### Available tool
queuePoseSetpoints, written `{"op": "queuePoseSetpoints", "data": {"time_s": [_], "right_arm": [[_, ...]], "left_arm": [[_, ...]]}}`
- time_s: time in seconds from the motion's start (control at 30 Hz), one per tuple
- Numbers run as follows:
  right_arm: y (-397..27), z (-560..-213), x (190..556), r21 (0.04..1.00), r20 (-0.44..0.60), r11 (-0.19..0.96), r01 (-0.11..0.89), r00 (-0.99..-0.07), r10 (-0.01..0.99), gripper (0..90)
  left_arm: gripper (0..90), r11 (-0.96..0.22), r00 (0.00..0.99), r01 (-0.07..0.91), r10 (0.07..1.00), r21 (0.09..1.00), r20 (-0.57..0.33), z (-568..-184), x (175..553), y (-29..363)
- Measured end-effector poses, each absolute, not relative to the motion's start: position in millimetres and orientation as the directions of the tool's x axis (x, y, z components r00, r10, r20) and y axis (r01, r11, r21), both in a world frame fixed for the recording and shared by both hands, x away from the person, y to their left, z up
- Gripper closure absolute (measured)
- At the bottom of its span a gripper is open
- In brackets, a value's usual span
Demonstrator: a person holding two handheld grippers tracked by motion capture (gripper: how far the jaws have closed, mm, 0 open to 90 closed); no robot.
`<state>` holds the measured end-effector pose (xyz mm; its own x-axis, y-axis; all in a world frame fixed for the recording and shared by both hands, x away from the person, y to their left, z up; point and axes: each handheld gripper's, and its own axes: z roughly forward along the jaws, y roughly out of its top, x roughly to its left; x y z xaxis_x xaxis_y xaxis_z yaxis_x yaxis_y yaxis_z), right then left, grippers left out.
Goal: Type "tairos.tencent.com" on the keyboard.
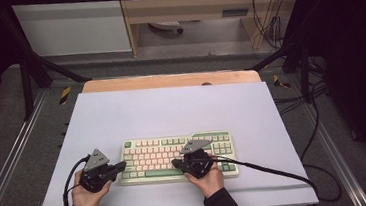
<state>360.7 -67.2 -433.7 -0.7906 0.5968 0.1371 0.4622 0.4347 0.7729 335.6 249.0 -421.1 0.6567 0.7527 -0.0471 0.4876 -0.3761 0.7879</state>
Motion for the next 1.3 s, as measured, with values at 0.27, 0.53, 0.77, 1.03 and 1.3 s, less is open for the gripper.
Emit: {"op": "queuePoseSetpoints", "data": {"time_s": [0.27,0.53,0.77,1.03,1.3], "right_arm": [[-67.2,-435.5,360.7,0.769,0.131,0.442,0.463,-0.790,0.599,90.0],[-79.6,-414.3,361.7,0.797,0.111,0.419,0.435,-0.787,0.607,90.0],[-114.5,-404.0,365.9,0.809,0.113,0.374,0.453,-0.744,0.658,76.9],[-155.2,-406.0,367.0,0.800,0.113,0.345,0.491,-0.688,0.717,44.4],[-189.8,-406.8,365.1,0.796,0.145,0.301,0.525,-0.648,0.748,15.1]], "left_arm": [[90.0,-0.376,0.657,0.488,0.752,0.788,-0.048,-420.6,335.7,248.8],[89.4,-0.367,0.657,0.481,0.752,0.796,-0.050,-416.4,336.1,249.1],[80.7,-0.367,0.666,0.477,0.743,0.799,-0.056,-412.7,339.3,252.8],[50.5,-0.384,0.676,0.464,0.736,0.798,-0.039,-411.4,341.6,256.1],[26.8,-0.392,0.685,0.466,0.727,0.793,-0.043,-412.3,339.0,266.0]]}}
